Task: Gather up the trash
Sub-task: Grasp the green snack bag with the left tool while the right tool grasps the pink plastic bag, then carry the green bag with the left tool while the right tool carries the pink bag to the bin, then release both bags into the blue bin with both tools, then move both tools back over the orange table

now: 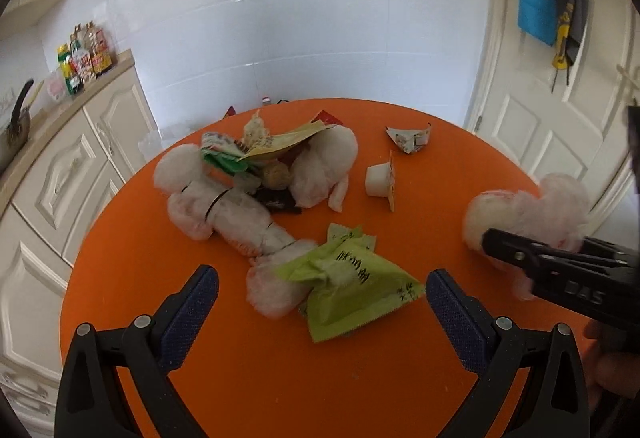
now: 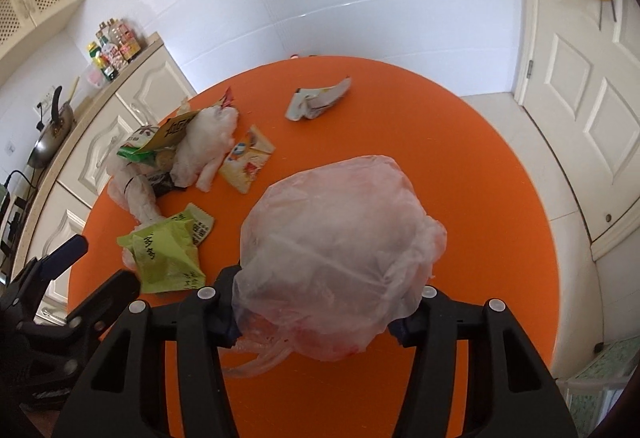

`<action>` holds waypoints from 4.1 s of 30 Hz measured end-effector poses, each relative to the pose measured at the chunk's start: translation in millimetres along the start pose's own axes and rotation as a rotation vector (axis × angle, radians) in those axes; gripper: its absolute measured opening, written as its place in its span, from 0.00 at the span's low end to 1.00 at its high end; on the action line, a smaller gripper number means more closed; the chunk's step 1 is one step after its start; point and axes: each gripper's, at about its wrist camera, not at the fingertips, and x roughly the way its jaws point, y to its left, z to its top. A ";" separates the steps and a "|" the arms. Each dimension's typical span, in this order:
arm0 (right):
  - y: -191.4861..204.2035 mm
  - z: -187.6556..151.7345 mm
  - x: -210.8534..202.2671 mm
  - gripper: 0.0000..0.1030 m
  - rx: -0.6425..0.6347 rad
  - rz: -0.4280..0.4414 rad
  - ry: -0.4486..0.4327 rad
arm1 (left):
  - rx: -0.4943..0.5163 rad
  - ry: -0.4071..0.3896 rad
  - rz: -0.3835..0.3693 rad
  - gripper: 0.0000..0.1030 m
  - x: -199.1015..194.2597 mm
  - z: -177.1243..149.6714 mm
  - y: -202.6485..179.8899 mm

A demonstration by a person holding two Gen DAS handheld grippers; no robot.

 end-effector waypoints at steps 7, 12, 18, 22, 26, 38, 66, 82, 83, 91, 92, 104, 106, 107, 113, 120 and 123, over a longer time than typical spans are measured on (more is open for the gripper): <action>-13.3 -0.2 -10.8 0.53 0.028 0.008 -0.018 | 0.087 0.046 0.001 0.55 53.9 5.4 -11.6; -11.5 -3.6 -13.5 0.53 0.029 0.018 -0.018 | 0.013 0.044 -0.074 0.32 58.1 10.2 12.9; -4.2 -8.8 -20.4 0.53 0.024 0.039 -0.025 | -0.055 0.025 -0.131 0.21 55.5 11.0 32.4; -1.0 -13.1 -27.1 0.53 0.018 0.042 -0.029 | -0.064 -0.018 -0.143 0.20 46.8 6.4 37.0; 1.2 -16.1 -34.6 0.53 0.015 0.043 -0.037 | -0.058 -0.057 -0.152 0.22 35.6 -5.7 41.5; 1.4 -27.5 -37.1 0.53 0.016 0.041 -0.019 | -0.046 -0.053 -0.113 0.55 36.4 -34.6 41.7; -49.8 -25.2 -130.2 0.53 0.076 0.005 -0.196 | 0.080 -0.232 -0.338 0.19 -69.5 0.5 -43.4; -217.8 -83.6 -218.8 0.53 0.367 -0.299 -0.279 | 0.345 -0.046 -0.655 0.19 -20.3 23.2 -244.0; -229.8 -90.1 -217.9 0.53 0.392 -0.313 -0.272 | 0.358 -0.022 -0.666 0.19 -14.5 23.4 -255.6; -317.7 -137.8 -175.5 0.53 0.567 -0.353 -0.136 | 0.496 0.230 -0.691 0.19 57.0 17.6 -343.1; -323.3 -142.7 -165.5 0.53 0.584 -0.351 -0.114 | 0.521 0.263 -0.681 0.19 68.4 12.4 -354.4; -382.0 -179.8 -71.9 0.55 0.736 -0.255 0.064 | 0.548 0.574 -0.550 0.55 207.2 32.5 -433.2; -385.8 -177.1 -65.7 0.61 0.743 -0.244 0.066 | 0.540 0.568 -0.522 0.68 213.4 37.6 -435.9; -387.1 -176.0 -63.6 0.63 0.745 -0.238 0.068 | 0.533 0.564 -0.511 0.72 215.6 41.6 -435.3; -393.0 -173.5 -62.5 1.00 0.766 -0.263 0.042 | 0.522 0.500 -0.458 0.82 192.0 44.0 -435.1; -381.7 -168.4 -76.0 1.00 0.760 -0.318 0.023 | 0.518 0.401 -0.444 0.86 138.6 32.9 -413.6; -370.2 -163.2 -86.0 1.00 0.744 -0.332 0.010 | 0.509 0.382 -0.449 0.86 118.1 23.6 -405.8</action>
